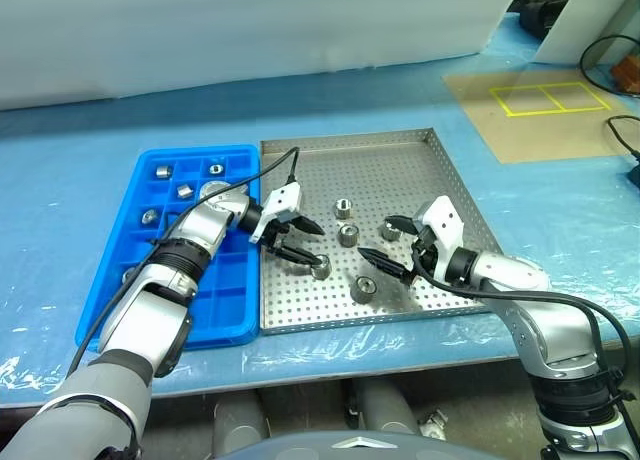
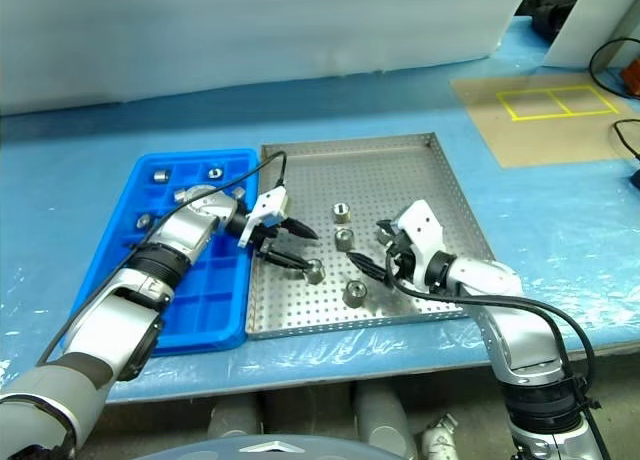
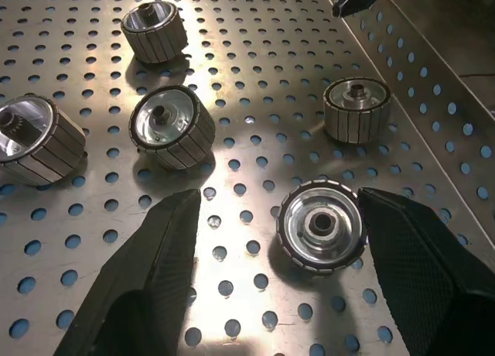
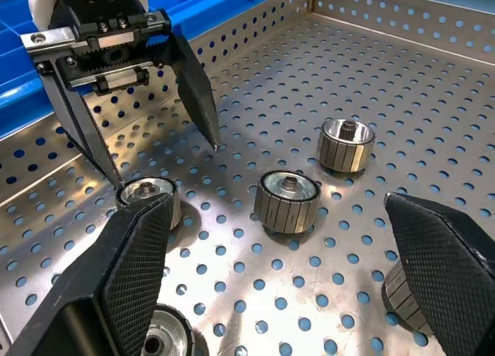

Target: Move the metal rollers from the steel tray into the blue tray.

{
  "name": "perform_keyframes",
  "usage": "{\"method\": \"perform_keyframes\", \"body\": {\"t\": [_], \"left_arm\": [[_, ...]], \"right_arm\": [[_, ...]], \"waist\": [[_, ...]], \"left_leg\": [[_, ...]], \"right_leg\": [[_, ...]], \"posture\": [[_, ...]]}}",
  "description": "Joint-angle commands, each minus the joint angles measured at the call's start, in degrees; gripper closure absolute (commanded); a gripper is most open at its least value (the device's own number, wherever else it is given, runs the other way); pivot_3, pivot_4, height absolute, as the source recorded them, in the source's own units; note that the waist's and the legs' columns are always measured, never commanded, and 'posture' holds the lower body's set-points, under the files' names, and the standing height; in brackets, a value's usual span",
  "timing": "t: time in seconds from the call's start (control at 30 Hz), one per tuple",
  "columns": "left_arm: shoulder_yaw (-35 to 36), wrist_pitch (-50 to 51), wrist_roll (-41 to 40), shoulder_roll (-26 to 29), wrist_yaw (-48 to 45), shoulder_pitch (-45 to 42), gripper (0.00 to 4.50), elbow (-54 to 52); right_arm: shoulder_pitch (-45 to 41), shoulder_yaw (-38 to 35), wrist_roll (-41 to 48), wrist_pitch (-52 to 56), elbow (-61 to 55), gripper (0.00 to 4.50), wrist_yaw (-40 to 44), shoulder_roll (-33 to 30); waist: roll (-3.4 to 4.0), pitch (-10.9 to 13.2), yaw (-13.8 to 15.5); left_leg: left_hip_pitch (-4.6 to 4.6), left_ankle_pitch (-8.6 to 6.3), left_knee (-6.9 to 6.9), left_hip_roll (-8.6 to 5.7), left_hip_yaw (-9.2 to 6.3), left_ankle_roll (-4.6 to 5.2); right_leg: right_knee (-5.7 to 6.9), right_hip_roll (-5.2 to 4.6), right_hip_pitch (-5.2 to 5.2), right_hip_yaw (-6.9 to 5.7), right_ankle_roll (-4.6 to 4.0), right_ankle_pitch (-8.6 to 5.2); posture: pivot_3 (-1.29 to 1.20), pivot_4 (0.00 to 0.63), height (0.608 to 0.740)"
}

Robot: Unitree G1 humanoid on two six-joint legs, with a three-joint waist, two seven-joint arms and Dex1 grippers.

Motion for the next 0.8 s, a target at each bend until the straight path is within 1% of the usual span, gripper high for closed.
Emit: {"method": "perform_keyframes", "body": {"t": [0.03, 0.27, 0.4, 0.6, 0.67, 0.77, 0.8], "left_arm": [[-1.6, -2.9, 2.2, -1.2, -0.3, 0.2, 1.07, 1.0], [-4.1, -6.0, 5.1, -2.0, -1.5, 2.2, 1.07, -1.5], [-5.5, -9.5, 8.7, -2.2, 1.8, 2.0, 1.07, 1.1], [-4.3, -8.1, 7.9, -3.3, 2.7, 1.8, 1.07, 2.1], [-4.4, -8.2, 7.9, -3.1, 2.0, 1.8, 1.45, 2.2], [-4.3, -8.9, 9.1, -3.4, 4.8, 1.4, 2.27, 3.0], [-4.3, -8.7, 9.0, -3.5, 4.8, 1.3, 2.27, 3.0]], "right_arm": [[0.2, -1.5, 1.6, 0.2, -2.7, 0.0, -1.2, -0.6], [0.4, -1.0, 1.9, 0.0, -2.3, 0.0, -2.4, -0.9], [0.5, -1.0, 1.8, -0.2, -2.2, 0.0, -2.7, -1.2], [1.3, -1.2, 1.9, -0.4, -2.6, 0.0, -3.3, -1.8], [1.5, -1.2, 1.9, -0.4, -2.8, 0.0, -3.4, -1.9], [1.3, -1.0, 2.0, -0.5, -2.6, 0.0, -3.6, -2.0], [1.1, -1.0, 2.1, -0.5, -2.4, 0.0, -3.6, -2.0]], "waist": [[0.0, 0.0, -0.2], [0.0, 0.0, -0.6], [0.0, 0.0, -0.6], [0.01, 0.0, -0.5], [0.01, 0.0, -0.6], [0.01, 0.0, -0.6], [0.01, 0.0, -0.6]], "left_leg": [[0.0, 0.0, 0.01, -0.02, 0.0, 0.01], [-0.02, -0.04, 0.02, -0.03, 0.0, 0.07], [-0.02, -0.07, 0.03, -0.03, 0.0, 0.11], [-0.01, -0.16, 0.15, -0.09, 0.01, 0.27], [-0.03, -0.24, 0.2, -0.15, 0.01, 0.41], [-0.05, -0.33, 0.29, -0.16, 0.02, 0.56], [-0.05, -0.33, 0.28, -0.16, 0.02, 0.57]], "right_leg": [[0.0, -0.02, 0.01, 0.0, 0.0, 0.0], [-0.04, -0.03, 0.0, 0.01, 0.0, 0.0], [-0.05, -0.03, 0.01, 0.01, 0.01, -0.01], [-0.04, -0.11, 0.07, 0.01, 0.02, -0.01], [-0.05, -0.16, 0.08, 0.03, 0.02, -0.01], [-0.05, -0.17, 0.08, 0.04, 0.02, -0.01], [-0.06, -0.17, 0.08, 0.04, 0.03, -0.02]], "posture": [[-0.54, 0.15, 0.74], [-0.54, 0.15, 0.74], [-0.54, 0.15, 0.74], [-0.55, 0.15, 0.74], [-0.55, 0.15, 0.74], [-0.54, 0.15, 0.74], [-0.54, 0.15, 0.74]]}}
